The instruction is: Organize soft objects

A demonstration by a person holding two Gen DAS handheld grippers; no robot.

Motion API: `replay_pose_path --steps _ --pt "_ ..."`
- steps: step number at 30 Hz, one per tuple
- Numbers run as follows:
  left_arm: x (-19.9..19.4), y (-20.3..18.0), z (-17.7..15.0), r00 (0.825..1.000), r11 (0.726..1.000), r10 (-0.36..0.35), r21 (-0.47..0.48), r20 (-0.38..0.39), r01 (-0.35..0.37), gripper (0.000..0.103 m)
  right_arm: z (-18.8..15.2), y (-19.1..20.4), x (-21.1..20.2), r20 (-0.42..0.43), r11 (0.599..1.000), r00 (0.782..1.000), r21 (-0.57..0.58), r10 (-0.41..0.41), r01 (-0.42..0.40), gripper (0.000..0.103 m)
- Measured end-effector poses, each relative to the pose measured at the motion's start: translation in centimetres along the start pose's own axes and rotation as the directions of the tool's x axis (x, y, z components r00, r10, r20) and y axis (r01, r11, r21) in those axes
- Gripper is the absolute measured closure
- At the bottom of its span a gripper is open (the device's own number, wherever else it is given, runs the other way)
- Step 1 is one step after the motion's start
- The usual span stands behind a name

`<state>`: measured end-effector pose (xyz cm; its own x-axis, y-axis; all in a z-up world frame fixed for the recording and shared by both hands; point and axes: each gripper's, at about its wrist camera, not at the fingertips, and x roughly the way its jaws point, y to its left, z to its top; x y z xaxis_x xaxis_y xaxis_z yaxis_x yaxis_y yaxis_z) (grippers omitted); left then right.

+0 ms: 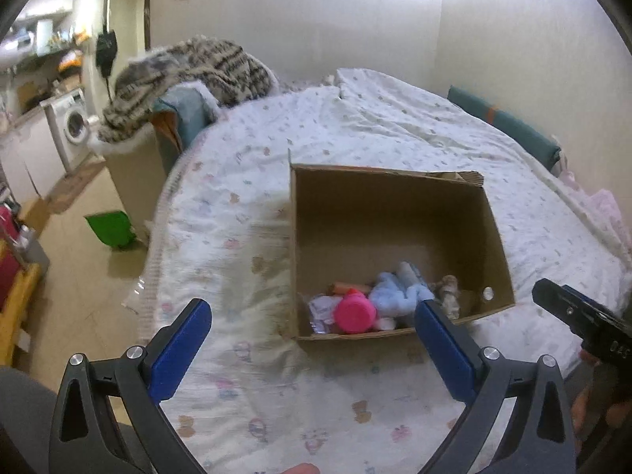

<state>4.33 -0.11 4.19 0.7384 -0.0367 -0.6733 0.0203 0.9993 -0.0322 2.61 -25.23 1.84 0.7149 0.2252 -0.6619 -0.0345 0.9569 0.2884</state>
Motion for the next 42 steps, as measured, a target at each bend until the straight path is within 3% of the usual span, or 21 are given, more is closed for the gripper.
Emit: replay_pose_path --steps 4,8,15,25,42 --pt "-0.9 0.1 -0.8 0.999 1.0 0.028 0.009 0.024 -0.028 0.001 -0.5 0.9 -0.3 0.02 0.998 0.999 -0.042 -0.038 0.039 0.0" --pt "-0.5 0.6 -1.7 1.0 1.0 0.014 -0.021 -0.018 -0.015 0.001 -0.7 1.5 -0.4 0.05 0.995 0.997 -0.076 -0.064 0.068 0.0" --pt "0.8 0.7 -2.1 0.999 0.999 0.001 -0.05 -0.048 -0.003 0.001 -1.2 2.2 0.5 0.031 0.989 0.996 -0.123 -0.085 0.088 0.0" --pt "1.1 0.6 -1.9 0.999 0.997 -0.017 -0.071 -0.042 0.014 0.001 -1.8 2.7 2.2 -0.026 0.986 0.995 -0.14 -0.095 0.09 0.0" --pt "1.6 0.7 -1.8 0.997 0.995 -0.043 -0.096 -0.064 0.037 0.001 -1.9 2.9 2.7 -0.042 0.986 0.995 -0.143 -0.091 0.084 0.0"
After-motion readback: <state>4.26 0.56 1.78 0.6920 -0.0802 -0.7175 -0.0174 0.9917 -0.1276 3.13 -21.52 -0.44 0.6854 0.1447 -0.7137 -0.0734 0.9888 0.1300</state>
